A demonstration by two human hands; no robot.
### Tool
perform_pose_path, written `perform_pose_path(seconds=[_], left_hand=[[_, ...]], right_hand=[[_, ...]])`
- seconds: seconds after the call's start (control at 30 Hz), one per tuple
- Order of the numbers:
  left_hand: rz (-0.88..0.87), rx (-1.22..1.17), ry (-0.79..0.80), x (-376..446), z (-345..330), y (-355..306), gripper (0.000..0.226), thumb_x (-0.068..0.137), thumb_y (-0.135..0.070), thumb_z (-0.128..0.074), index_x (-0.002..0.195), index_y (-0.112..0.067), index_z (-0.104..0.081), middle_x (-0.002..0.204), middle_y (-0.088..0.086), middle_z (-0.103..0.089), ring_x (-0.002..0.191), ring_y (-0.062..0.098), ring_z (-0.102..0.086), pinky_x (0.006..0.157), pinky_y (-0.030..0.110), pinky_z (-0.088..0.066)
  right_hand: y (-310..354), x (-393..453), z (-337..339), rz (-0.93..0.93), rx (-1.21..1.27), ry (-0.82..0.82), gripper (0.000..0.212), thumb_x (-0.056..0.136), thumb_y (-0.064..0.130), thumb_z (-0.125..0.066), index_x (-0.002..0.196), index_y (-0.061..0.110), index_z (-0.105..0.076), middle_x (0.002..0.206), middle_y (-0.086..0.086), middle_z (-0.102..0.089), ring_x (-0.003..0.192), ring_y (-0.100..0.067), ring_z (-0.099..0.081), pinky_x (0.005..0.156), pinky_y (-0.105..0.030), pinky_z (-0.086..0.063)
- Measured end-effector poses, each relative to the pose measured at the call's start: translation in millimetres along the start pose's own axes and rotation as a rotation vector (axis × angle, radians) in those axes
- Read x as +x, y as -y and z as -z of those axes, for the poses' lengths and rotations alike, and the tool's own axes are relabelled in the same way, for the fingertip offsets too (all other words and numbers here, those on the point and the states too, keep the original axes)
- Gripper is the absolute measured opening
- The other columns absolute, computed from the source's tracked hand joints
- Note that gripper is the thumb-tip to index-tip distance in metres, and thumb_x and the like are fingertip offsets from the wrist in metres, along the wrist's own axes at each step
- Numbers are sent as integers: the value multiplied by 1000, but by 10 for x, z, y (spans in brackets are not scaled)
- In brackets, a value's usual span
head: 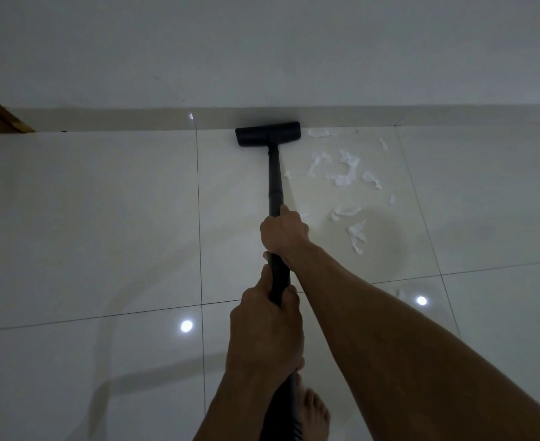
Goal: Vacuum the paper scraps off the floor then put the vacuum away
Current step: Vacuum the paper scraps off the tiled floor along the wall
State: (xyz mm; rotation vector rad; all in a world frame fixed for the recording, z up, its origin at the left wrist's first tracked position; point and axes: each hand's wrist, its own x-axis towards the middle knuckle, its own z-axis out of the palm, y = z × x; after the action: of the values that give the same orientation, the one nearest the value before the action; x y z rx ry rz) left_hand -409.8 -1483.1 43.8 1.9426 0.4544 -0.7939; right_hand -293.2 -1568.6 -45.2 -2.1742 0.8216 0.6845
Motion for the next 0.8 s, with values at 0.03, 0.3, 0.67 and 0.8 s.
perform_pose_path(seconds=[0.03, 0.3, 0.67, 0.8], left_hand=[[-5, 30, 3, 10, -46, -15, 35, 102, -36, -46, 137, -35, -48, 80, 11, -68, 75, 34, -75, 72, 50, -63], [-16, 95, 29, -126, -358, -37, 37, 102, -37, -45, 138, -30, -47, 97, 18, -72, 82, 35, -74, 79, 50, -62], [-60, 218, 8, -684, -608, 170, 37, 103, -34, -43, 138, -25, -51, 98, 11, -73, 85, 28, -73, 82, 36, -61], [-68, 259, 35, -905, -646, 404, 34, 104, -35, -43, 131, -21, -55, 91, 6, -69, 76, 22, -69, 77, 28, -57]], right_hand=[[-39, 25, 33, -18, 30, -37, 39, 99, 15, -42, 138, 9, -45, 102, -5, -51, 61, -11, -54, 47, -18, -37], [-334, -28, 224, -34, 50, -59, 42, 99, 17, -44, 140, 12, -43, 102, -4, -53, 52, -7, -48, 34, -15, -29], [-859, -481, 222, -60, 91, -33, 39, 98, 18, -45, 137, 12, -45, 91, -1, -50, 51, -6, -48, 38, -16, -29], [-1062, -724, 94, -47, 75, -29, 42, 98, 16, -44, 139, 9, -43, 90, 0, -49, 56, -8, -49, 42, -19, -32]])
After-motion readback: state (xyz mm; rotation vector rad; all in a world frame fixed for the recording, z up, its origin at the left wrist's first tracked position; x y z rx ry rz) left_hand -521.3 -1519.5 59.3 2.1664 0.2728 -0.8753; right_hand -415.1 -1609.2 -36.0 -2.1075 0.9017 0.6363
